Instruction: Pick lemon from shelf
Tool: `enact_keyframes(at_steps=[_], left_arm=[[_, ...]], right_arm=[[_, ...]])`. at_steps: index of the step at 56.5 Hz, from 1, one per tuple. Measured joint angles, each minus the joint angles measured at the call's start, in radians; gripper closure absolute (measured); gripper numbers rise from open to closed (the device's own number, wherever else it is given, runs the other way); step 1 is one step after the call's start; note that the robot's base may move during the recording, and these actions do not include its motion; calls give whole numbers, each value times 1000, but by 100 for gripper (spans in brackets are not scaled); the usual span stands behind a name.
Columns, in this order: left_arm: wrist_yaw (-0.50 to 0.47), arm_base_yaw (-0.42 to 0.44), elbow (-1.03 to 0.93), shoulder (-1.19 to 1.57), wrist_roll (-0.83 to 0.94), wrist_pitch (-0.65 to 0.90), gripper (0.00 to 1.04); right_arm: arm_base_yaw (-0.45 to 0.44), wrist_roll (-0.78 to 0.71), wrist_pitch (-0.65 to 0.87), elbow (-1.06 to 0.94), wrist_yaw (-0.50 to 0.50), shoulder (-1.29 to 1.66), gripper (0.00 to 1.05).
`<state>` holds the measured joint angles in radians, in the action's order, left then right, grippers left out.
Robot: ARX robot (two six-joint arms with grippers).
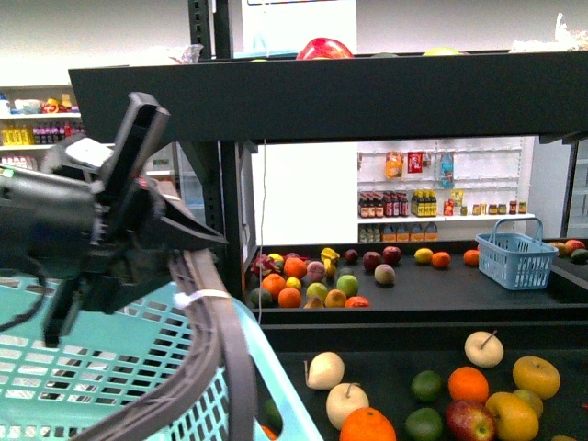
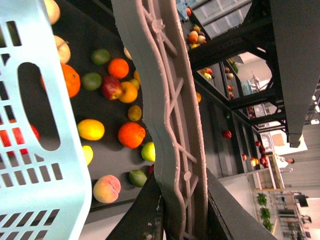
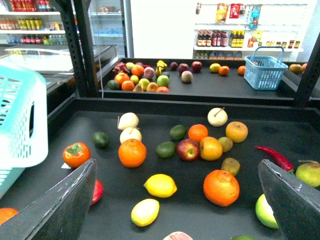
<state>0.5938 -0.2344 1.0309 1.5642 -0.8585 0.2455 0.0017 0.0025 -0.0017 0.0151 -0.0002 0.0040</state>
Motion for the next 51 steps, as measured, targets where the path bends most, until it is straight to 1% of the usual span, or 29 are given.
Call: enact_keyframes(at_steps=[7, 21, 33, 47, 49, 51], left_arm=[[-30, -62, 65, 75, -47, 49, 92], [-78, -149, 195, 195, -120, 106, 93], [-116, -200, 278, 289, -172, 126, 93], [-123, -246, 306, 336, -183, 129, 93], [-123, -247, 306, 336, -182, 129, 93], [-124, -247, 307, 336, -178, 129, 93]], right_arm=[[0, 0, 0, 0, 0, 0, 7], [0, 0, 0, 0, 0, 0, 7], [0, 0, 0, 0, 0, 0, 7], [0, 0, 0, 0, 0, 0, 7], [15, 25, -24, 6, 55, 17, 7], [54, 78, -110, 43, 201, 81, 7]])
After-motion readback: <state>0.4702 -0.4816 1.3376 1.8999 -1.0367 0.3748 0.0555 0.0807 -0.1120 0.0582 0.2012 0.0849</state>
